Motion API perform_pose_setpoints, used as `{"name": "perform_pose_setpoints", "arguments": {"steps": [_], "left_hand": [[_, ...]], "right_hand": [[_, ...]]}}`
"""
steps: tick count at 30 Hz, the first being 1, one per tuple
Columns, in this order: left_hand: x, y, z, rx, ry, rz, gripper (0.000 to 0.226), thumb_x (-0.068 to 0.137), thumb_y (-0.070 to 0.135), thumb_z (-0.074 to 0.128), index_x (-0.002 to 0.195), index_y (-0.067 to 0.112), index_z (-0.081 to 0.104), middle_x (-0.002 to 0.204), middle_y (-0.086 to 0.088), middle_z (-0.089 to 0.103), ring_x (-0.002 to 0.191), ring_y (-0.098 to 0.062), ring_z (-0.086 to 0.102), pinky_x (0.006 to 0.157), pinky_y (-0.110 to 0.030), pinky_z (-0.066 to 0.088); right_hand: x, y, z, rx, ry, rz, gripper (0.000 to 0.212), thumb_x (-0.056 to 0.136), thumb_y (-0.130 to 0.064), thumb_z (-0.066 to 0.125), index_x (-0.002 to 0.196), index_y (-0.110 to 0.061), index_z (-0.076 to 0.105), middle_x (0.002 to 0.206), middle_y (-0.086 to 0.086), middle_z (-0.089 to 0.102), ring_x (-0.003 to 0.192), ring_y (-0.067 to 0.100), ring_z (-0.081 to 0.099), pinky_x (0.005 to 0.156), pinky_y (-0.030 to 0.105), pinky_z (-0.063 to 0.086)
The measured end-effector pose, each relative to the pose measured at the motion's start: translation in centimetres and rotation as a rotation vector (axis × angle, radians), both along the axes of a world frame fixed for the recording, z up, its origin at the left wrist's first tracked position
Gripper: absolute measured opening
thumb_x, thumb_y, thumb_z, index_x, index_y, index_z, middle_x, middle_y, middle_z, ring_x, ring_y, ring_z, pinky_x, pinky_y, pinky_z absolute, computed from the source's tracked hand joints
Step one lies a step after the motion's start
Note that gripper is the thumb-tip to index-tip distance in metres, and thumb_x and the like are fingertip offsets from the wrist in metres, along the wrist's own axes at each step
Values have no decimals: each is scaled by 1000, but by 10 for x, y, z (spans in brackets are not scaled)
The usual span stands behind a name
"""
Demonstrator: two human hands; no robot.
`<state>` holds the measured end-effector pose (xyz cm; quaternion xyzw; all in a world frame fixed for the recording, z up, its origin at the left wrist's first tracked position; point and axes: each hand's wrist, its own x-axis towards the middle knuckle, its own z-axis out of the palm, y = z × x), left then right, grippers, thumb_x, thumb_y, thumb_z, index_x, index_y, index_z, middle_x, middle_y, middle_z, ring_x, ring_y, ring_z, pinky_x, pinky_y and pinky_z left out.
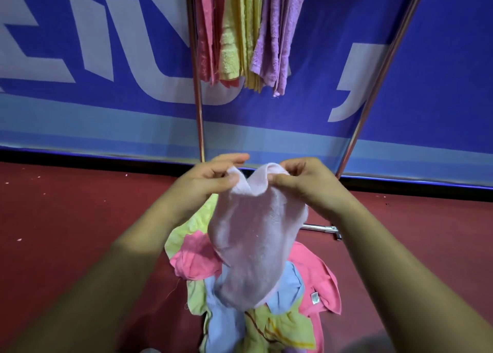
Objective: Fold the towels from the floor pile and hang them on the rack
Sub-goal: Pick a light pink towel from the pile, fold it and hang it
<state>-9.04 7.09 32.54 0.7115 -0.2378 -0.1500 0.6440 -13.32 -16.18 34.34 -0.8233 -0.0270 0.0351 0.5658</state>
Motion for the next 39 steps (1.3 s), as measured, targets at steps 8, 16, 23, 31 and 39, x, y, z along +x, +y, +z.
{"name": "perform_pose_setpoints", "arguments": {"steps": [8, 16, 23, 31, 39], "left_hand": [[-8, -16, -4, 52, -3, -33, 15, 86, 25, 62, 81, 20, 75, 78, 9, 66, 77, -3, 55, 72, -20, 45], [9, 1, -1, -202, 74, 297, 37, 83, 30, 67, 93, -5, 61, 96, -16, 59, 94, -25, 51, 88, -43, 38], [12, 7, -5, 218, -265, 697, 32, 95, 26, 60, 73, 3, 51, 73, -9, 46, 59, -9, 38, 55, -22, 35], [3, -4, -2, 186, -244, 374, 27, 93, 3, 51, 106, 26, 59, 70, -22, 54, 59, -20, 49, 58, -26, 50], [-4, -8, -10, 349, -275, 162, 12, 82, 28, 61, 91, 34, 67, 82, -26, 59, 67, -28, 56, 64, -35, 47]], "right_hand": [[0, 6, 2, -56, -80, 74, 18, 89, -20, 74, 80, -4, 71, 67, -4, 57, 65, 7, 46, 60, 27, 37], [9, -21, -20, -377, 115, 136, 20, 89, -14, 73, 69, -14, 69, 52, -16, 53, 49, -2, 41, 54, 13, 34], [15, -19, -16, -141, -5, -160, 22, 93, -24, 63, 76, -11, 58, 61, -3, 50, 54, 11, 41, 51, 25, 34], [7, -2, -8, 487, 111, 30, 29, 94, 14, 49, 113, 4, 68, 90, 15, 73, 82, 23, 69, 87, 38, 59], [-1, 13, -13, 126, -22, -69, 18, 82, -7, 81, 83, 7, 69, 70, 17, 74, 64, 23, 67, 76, 45, 60]]}}
